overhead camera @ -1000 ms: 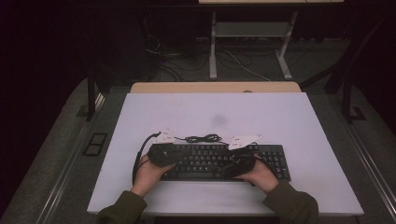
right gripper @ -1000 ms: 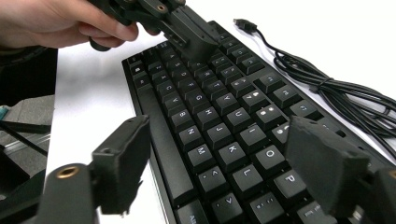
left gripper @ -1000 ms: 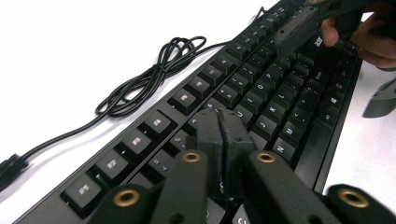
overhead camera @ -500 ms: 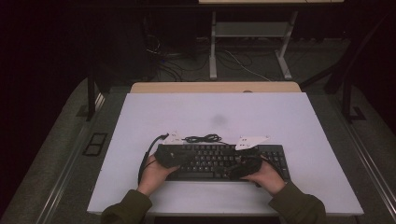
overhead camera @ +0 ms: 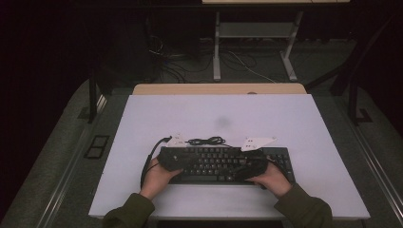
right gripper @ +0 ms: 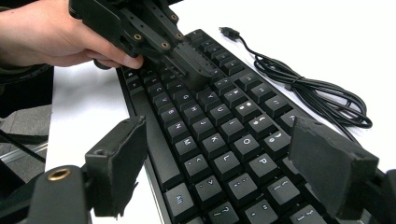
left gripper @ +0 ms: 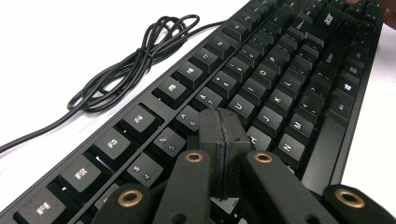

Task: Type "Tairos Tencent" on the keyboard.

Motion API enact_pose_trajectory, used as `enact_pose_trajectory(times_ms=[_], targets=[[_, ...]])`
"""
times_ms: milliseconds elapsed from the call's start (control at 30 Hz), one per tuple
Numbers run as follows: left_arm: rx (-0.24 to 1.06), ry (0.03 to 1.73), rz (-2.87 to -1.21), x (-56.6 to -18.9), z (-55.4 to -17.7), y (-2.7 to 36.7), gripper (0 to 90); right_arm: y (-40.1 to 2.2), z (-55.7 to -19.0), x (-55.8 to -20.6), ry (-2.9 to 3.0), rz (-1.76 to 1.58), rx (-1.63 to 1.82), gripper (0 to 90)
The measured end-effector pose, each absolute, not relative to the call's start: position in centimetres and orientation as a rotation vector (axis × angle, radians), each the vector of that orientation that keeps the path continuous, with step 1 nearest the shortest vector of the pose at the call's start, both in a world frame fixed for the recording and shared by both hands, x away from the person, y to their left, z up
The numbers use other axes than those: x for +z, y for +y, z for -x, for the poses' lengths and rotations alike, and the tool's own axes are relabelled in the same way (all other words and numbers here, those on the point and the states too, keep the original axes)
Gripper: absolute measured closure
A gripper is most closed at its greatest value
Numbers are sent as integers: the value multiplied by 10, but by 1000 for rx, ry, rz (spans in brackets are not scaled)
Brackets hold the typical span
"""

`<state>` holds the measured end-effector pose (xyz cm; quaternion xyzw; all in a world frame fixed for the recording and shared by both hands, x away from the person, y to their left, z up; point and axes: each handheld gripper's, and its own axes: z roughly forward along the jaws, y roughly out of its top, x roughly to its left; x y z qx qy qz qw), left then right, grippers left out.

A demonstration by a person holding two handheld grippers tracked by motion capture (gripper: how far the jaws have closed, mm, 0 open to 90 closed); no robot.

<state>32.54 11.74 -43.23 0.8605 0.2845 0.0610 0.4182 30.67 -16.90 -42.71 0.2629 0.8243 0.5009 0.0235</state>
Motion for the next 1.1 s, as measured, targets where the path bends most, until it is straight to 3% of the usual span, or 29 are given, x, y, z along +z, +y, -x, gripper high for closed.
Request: enact_pose_trajectory(times_ms=[233, 1100], targets=[[137, 724, -2122, -428, -323, 119, 838, -175, -308, -427, 2540, -824, 1565, 189], [176, 712, -2024, -416, -293, 157, 279, -226, -293, -420, 2457, -888, 1534, 189]])
